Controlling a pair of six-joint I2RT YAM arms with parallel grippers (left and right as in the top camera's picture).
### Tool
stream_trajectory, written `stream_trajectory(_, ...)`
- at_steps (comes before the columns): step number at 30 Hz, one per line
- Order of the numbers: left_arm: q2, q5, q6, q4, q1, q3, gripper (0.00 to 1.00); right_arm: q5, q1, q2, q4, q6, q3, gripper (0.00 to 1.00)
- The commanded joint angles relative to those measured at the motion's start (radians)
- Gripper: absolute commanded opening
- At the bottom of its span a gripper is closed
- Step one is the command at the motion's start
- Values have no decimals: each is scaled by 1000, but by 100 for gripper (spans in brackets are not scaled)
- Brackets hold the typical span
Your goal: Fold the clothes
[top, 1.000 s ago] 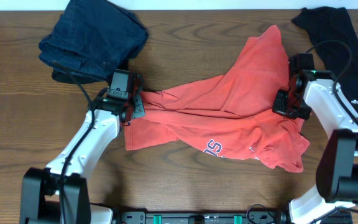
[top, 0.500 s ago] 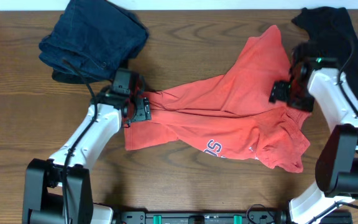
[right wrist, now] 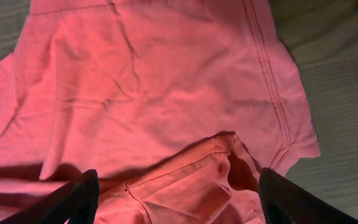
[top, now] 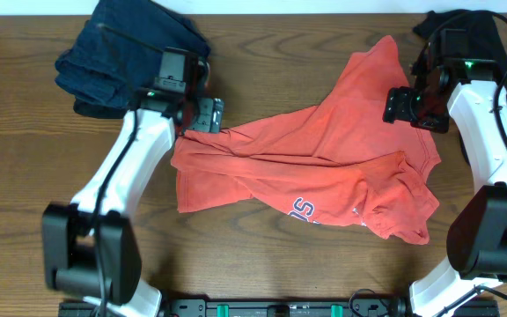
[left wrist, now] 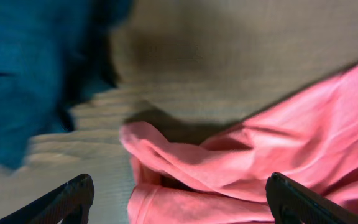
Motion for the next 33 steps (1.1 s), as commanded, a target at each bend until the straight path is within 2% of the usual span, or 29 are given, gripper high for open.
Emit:
stream_trajectory(1,84,40,190,-21,2,9,89,-11,7,-14,-8,-29,14,80)
stream_trajectory(7,137,126,337,-19,2,8,89,-11,7,-14,-6,-29,14,80)
stream_trajectory(11,158,121,344,16,2,8,87,-11,7,-14,-6,-29,14,80)
stream_trajectory(15,162,121,344,37,2,8,78,-11,7,-14,-6,-29,14,80)
stream_trajectory(28,184,122,535,56,2,8,78,-11,7,-14,0,-29,14,80)
stream_trajectory(33,219,122,550,80,2,8,74,-11,6,-14,5,-29,14,80)
